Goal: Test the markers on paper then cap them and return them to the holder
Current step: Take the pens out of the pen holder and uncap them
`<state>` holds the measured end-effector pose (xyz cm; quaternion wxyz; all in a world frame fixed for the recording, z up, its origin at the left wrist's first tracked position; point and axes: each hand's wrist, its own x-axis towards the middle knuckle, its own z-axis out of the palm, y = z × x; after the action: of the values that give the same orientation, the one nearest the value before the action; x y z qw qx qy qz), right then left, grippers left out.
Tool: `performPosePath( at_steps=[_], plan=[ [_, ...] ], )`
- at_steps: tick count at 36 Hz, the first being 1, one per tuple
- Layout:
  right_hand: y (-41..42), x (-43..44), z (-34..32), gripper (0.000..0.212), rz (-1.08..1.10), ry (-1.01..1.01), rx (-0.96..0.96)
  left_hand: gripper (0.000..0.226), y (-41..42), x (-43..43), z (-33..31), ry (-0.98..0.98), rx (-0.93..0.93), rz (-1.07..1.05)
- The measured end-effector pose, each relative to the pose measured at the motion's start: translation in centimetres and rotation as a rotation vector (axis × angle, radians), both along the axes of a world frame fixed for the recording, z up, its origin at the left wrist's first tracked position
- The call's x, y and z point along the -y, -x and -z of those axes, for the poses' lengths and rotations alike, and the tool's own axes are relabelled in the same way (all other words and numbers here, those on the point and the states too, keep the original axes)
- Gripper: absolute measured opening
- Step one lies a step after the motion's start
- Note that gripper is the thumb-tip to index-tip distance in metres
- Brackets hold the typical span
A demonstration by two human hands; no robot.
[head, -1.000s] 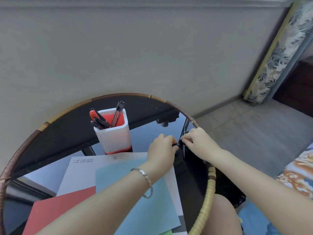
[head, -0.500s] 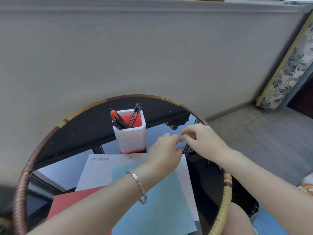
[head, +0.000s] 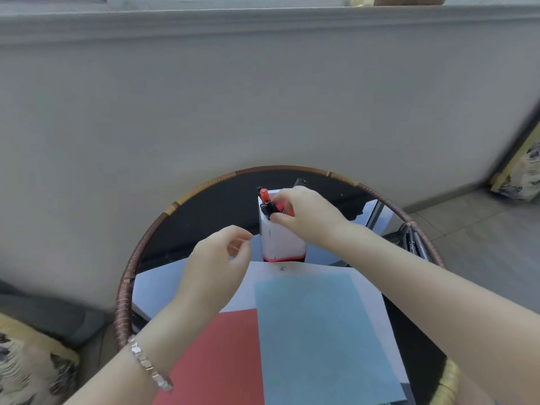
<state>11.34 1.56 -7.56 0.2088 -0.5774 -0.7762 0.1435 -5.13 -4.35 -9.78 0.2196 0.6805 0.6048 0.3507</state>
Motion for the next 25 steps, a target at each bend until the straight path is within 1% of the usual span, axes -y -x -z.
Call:
performPosePath(
  at_steps=[1,4,7,9,11,13,16,17,19,22,25],
  plan=[
    [-0.1,-0.2,0.1,0.008,0.009,0.009,0.006,0.018,0.0,0.0,0.0,0.0,0.009,0.002],
    [-0.2,-0.4,0.1,0.019,0.022,0.031,0.059,0.018,-0.3,0.0,-0.1,-0.009,0.028,0.0],
    [-0.1,-0.3,-0.1,0.019,0.01,-0.02,0.105,0.019,-0.6,0.1,-0.5,-0.04,0.06,-0.01],
    [-0.2,0.3,-0.6,0.02,0.017,-0.13,0.034,0.02,-1.0,0.1,-0.8,-0.095,0.094,-0.004],
    [-0.4,1.2,-1.7,0.021,0.026,-0.254,-0.099,0.021,-1.5,0.2,-1.3,-0.168,0.128,0.004],
    [-0.8,2.3,-3.0,0.021,0.002,-0.347,-0.188,0.028,-2.1,0.3,-2.1,-0.241,0.155,0.029],
    [-1.9,4.3,-4.8,0.02,-0.079,-0.442,-0.248,0.037,-3.3,0.4,-3.5,-0.294,0.261,0.127],
    [-2.3,5.0,-5.1,0.02,-0.104,-0.465,-0.233,0.034,-3.8,0.4,-4.0,-0.29,0.31,0.167],
    [-3.2,6.0,-5.4,0.023,-0.152,-0.473,-0.182,0.02,-4.9,0.4,-4.6,-0.263,0.387,0.229],
    [-4.9,7.0,-5.0,0.026,-0.198,-0.435,-0.129,0.002,-6.6,0.7,-4.5,-0.202,0.437,0.284],
    [-6.7,7.7,-4.1,0.03,-0.226,-0.399,-0.096,0.005,-7.8,1.2,-3.6,-0.128,0.518,0.336]
  ],
)
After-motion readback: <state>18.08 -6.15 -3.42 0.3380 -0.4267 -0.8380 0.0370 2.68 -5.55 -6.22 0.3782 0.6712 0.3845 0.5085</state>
